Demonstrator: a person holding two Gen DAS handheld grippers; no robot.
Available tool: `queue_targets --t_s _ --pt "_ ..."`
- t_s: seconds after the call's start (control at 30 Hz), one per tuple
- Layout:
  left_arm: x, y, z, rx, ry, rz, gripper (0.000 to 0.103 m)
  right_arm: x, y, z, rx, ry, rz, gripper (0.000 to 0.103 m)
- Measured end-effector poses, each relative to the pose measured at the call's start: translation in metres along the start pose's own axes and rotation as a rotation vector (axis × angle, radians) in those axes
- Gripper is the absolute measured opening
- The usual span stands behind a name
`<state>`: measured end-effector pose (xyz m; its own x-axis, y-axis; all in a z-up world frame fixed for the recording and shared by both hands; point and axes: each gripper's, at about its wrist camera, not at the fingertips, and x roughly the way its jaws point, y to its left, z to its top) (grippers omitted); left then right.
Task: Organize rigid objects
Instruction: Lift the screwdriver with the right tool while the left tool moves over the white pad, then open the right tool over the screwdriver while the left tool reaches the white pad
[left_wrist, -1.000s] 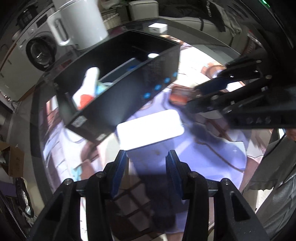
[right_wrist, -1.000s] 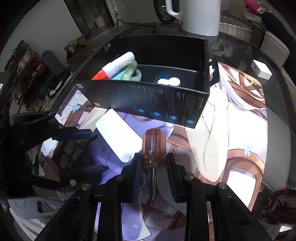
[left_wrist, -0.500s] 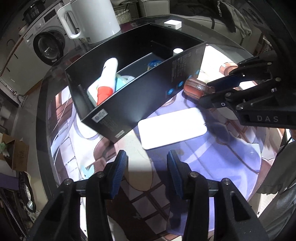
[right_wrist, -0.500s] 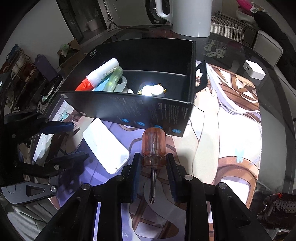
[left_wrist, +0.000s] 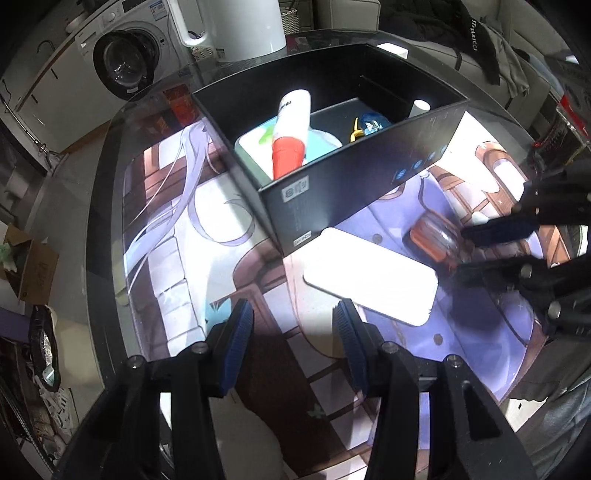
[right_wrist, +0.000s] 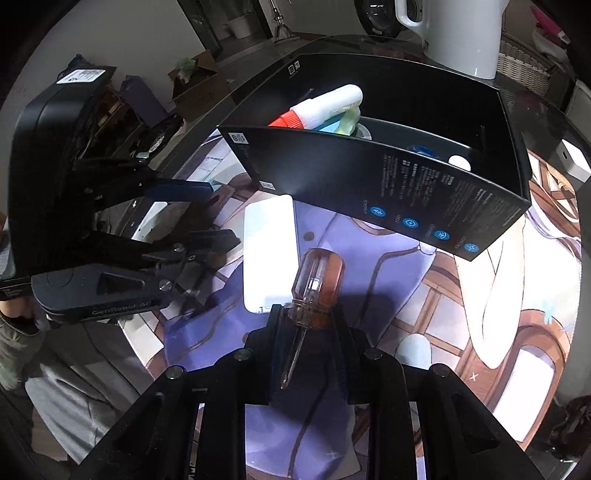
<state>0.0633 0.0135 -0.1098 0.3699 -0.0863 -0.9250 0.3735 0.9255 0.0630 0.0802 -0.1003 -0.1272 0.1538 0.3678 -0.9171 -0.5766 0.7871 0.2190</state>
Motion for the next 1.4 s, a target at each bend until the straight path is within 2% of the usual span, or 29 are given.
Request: queue_targets --t_s 0.17,0.27,0.33,0.6,0.7,0.83,1.2,1.4 --pt "0.004 -0.017 0.008 -0.021 0.017 -0.059 0.048 -0.024 -0.024 0.001 0.032 -0.066 -0.087 0.024" --pt "0.008 -0.022 0.016 -0.041 0.027 -0.086 0.049 -0.025 -0.046 0.003 0.066 -0.064 -0.121 0.024" --pt "0.010 -0.025 0.020 -0.048 0.030 -0.098 0.050 -0.026 -0.059 -0.002 0.074 -0.058 -0.129 0.020" --pt "0.012 -0.062 0.035 -0.004 0.024 -0.067 0.055 -0.032 -0.064 -0.013 0.063 -0.061 -0.150 0.019" --pt "0.015 -0.071 0.037 0.009 0.027 -0.029 0.066 -0.031 -0.066 -0.017 0.068 -0.059 -0.155 0.022" --pt "0.021 -0.070 0.039 0.004 0.027 -0.001 0.074 -0.035 -0.071 -0.018 0.083 -0.067 -0.149 0.024" --pt "0.016 -0.053 0.019 -0.026 0.044 -0.001 0.074 -0.038 -0.066 -0.018 0.077 -0.077 -0.161 0.026" --pt "0.016 -0.043 0.006 -0.058 0.079 -0.040 0.074 -0.038 -0.059 -0.014 0.071 -0.080 -0.159 0.026"
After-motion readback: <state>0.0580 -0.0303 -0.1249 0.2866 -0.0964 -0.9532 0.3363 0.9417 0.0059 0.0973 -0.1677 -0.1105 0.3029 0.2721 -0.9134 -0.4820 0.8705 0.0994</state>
